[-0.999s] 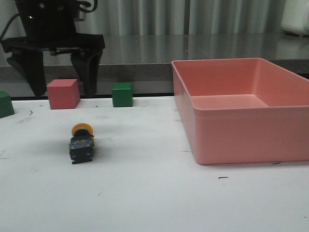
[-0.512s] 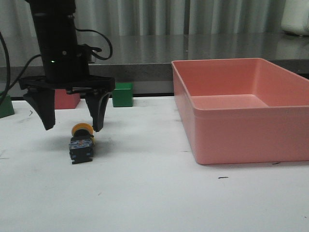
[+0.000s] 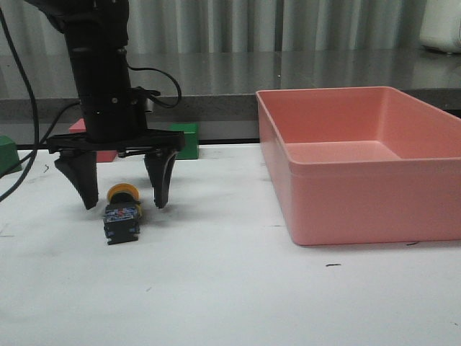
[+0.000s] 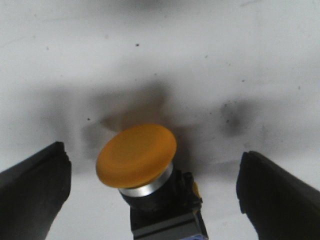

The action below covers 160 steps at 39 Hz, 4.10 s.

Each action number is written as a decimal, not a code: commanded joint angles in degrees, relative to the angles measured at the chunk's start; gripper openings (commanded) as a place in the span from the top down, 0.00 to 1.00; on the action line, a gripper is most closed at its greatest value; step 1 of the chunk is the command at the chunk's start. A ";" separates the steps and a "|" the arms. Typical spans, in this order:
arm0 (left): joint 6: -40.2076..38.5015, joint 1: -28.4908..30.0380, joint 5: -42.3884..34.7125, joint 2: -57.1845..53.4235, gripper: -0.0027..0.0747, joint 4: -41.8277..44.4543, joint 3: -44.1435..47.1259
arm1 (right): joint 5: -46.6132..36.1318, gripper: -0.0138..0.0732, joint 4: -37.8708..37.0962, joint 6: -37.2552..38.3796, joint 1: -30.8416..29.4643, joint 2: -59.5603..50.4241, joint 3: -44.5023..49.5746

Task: Place and stand button with both arms
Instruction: 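Lower the left gripper over the button and grasp its yellow cap, then lift the button with the left gripper and rotate it cap-up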

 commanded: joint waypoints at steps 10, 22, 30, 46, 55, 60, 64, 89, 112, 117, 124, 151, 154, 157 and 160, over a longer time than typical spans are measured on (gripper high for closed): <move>-0.74 -0.06 0.41 -2.35 0.28 -0.72 -1.66 | -4.71 0.91 -1.14 -0.50 -0.33 0.58 -1.49; -0.74 -0.06 1.15 -2.10 0.31 -0.72 -1.75 | -4.71 0.91 -1.14 -0.50 -0.33 0.58 -1.49; -0.74 -0.06 2.12 -1.55 0.49 -0.72 -1.75 | -4.71 0.91 -1.14 -0.50 -0.33 0.58 -1.49; -0.74 -0.06 3.36 -1.55 0.62 -0.62 -1.75 | -4.71 0.91 -1.14 -0.50 -0.33 0.58 -1.49; -0.63 -0.06 3.36 -1.55 0.66 0.25 -2.02 | -4.71 0.91 -1.14 -0.50 -0.33 0.58 -1.49; -0.63 -0.17 3.48 -1.55 0.66 0.76 -3.39 | -4.71 0.91 -1.14 -0.50 -0.33 0.58 -1.49; -0.63 -0.17 3.62 -1.90 0.66 0.76 -4.56 | -4.71 0.91 -1.14 -0.50 -0.33 0.58 -1.49; -6.76 -0.39 -23.21 -25.92 0.66 15.16 11.54 | -4.71 0.91 -1.14 -0.50 -0.33 0.58 -1.49; -8.59 2.51 -76.37 -39.20 0.65 19.42 49.57 | -4.71 0.91 -1.14 -0.50 -0.33 0.58 -1.49; -5.94 4.30 -90.29 -39.20 0.65 19.95 57.18 | -4.71 0.91 -1.14 -0.50 -0.33 0.58 -1.49; 3.06 6.00 -108.13 -39.06 0.65 17.42 66.84 | -4.71 0.91 -1.14 -0.50 -0.33 0.58 -1.49; 11.80 1.05 -138.77 -21.72 0.65 -1.82 76.94 | -4.71 0.91 -1.14 -0.50 -0.33 0.58 -1.49; 11.80 0.19 -139.40 -19.78 0.65 -3.27 76.94 | -4.71 0.91 -1.14 -0.50 -0.33 0.58 -1.49; 11.80 -0.37 -140.06 -18.42 0.65 -3.40 76.94 | -4.71 0.91 -1.14 -0.50 -0.33 0.58 -1.49; 11.36 -0.67 -140.51 -17.90 0.65 -3.40 76.94 | -4.71 0.91 -1.14 -0.50 -0.33 0.58 -1.49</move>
